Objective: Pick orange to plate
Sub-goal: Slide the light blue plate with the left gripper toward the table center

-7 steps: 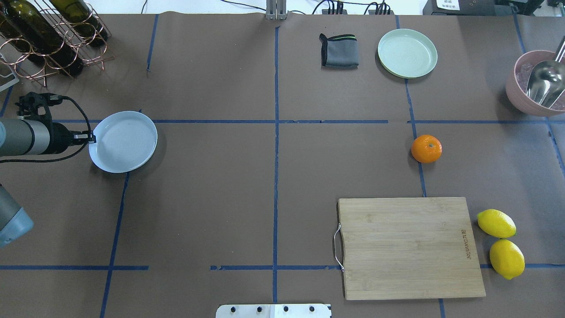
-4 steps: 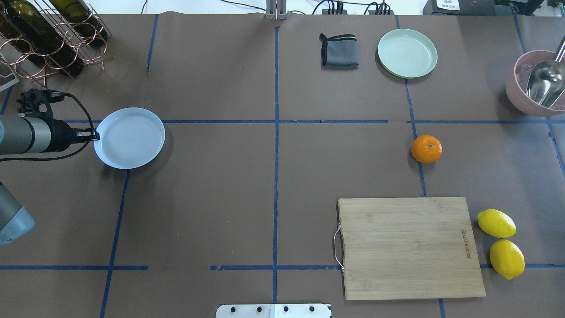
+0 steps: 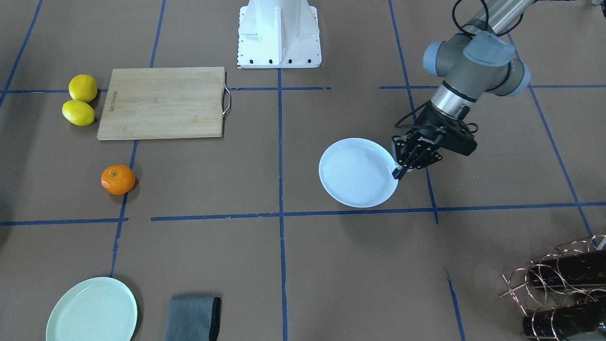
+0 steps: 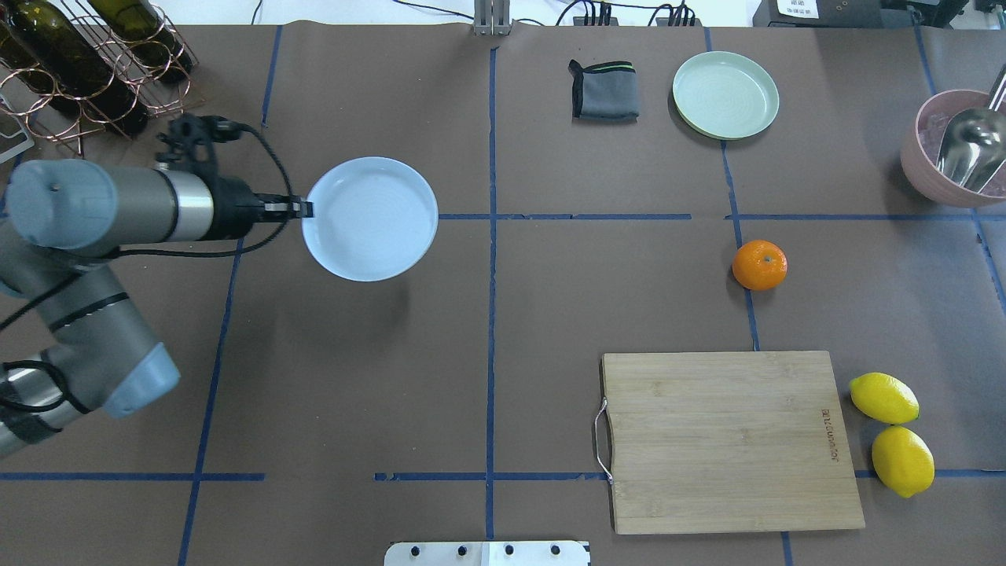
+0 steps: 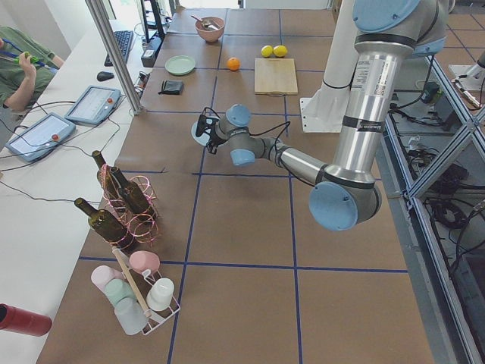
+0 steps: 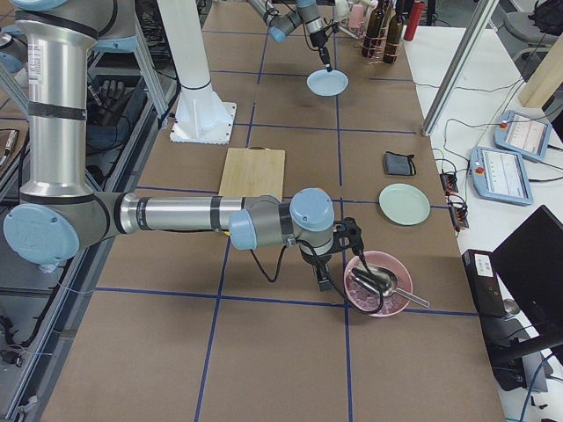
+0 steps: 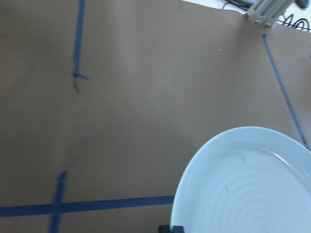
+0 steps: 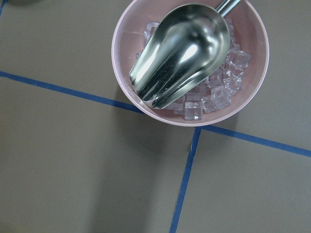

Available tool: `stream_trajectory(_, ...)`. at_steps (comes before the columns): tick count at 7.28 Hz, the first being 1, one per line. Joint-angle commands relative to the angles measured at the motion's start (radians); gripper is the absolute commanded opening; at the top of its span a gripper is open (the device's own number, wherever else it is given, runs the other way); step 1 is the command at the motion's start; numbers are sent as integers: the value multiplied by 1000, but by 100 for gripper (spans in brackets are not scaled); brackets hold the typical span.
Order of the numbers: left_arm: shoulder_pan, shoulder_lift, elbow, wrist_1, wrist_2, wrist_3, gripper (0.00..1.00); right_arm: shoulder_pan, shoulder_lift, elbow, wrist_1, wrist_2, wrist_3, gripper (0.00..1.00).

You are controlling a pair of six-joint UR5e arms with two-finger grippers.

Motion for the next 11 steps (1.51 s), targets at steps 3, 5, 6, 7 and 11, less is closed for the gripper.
stream_trajectory(3,150,-186,174,8,127,7,0,0,0,0,0,0,0,100)
stream_trajectory(5,164,-245,246,8,131,7,0,0,0,0,0,0,0,100)
stream_trajectory(6,165,-246,248,8,131,10,0,0,-3,0,0,0,0,100)
stream_trajectory(7,165,-246,252,8,131,12,0,0,-3,0,0,0,0,100)
stream_trajectory(11,169,-244,252,13,125,15,100,0,-3,7,0,-2,0,100)
